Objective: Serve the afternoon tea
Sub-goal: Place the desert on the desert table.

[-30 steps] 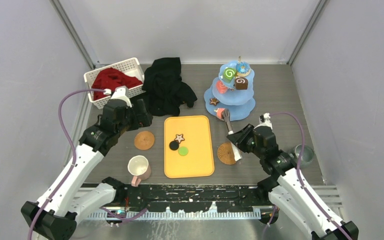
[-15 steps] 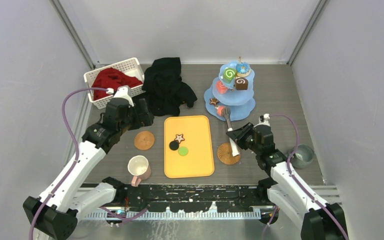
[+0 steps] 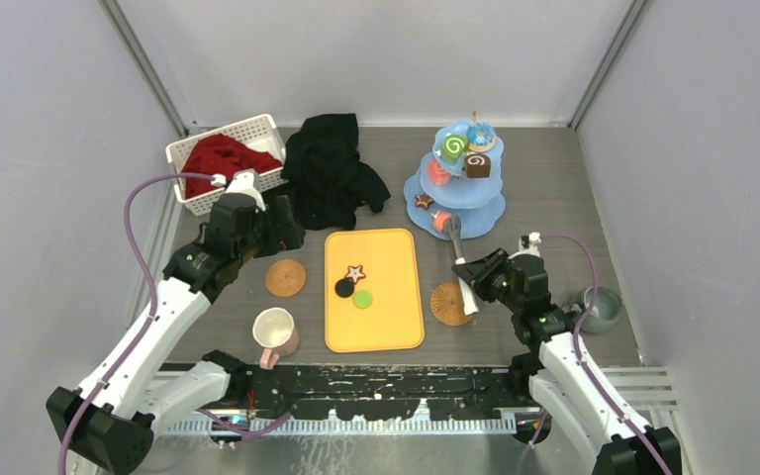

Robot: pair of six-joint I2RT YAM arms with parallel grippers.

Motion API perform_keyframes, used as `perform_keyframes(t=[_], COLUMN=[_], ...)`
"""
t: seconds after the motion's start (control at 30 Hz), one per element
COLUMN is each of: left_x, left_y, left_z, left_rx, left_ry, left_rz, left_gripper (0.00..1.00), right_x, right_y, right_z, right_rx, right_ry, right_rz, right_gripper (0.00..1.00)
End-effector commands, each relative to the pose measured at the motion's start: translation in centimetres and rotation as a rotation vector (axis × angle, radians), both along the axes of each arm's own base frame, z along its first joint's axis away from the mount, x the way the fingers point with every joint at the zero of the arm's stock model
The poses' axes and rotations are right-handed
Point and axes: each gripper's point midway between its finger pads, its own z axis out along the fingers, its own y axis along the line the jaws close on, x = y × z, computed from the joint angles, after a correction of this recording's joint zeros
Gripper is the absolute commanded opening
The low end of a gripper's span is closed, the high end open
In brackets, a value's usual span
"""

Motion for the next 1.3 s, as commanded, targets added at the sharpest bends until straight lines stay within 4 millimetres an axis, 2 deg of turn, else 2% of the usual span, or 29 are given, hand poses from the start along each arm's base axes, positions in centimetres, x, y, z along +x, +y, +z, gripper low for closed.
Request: perform_keyframes(t=[0.0, 0.13, 0.47, 0.63, 0.83, 1.17, 1.27], left_x=[0.7, 0.7, 0.6, 0.6, 0.7, 0.7, 0.5], left_y=[-0.2, -0.1, -0.2, -0.3, -0.3, -0.2, 0.0], left_z=[2.2, 2.5, 2.4, 2.5, 2.5, 2.7, 2.5], left_rx=[-0.036, -0.029, -0.037, -0.043, -0.039, -0.038, -0.028], left_ry=[-0.069, -0.081, -0.077, -0.078, -0.081, -0.089, -0.083], left_rz=[0.003, 0.004, 0.004, 0.0, -0.005, -0.001, 0.002], left_gripper=[0.99, 0.99, 0.99, 0.99, 0.99, 0.99, 0.99], right_x=[0.0, -0.3, -0.8, -0.8, -0.7, -1.2, -2.1], right_y=[-0.5, -0.9, -1.7, -1.9, -2.3, -3.2, -3.7], right_z=[0.7, 0.4, 0.2, 0.6, 1.6, 4.9, 5.8], right_rx=[-0.022, -0.051, -0.078, -0.094, -0.122, -0.202, -0.272], right_ry=[-0.01, 0.01, 0.024, 0.015, -0.006, -0.048, -0.039], right_rz=[-0.012, -0.02, -0.049, -0.054, -0.057, -0.046, -0.014], right_gripper=[0.06, 0.16, 0.22, 0.31, 0.37, 0.38, 0.29])
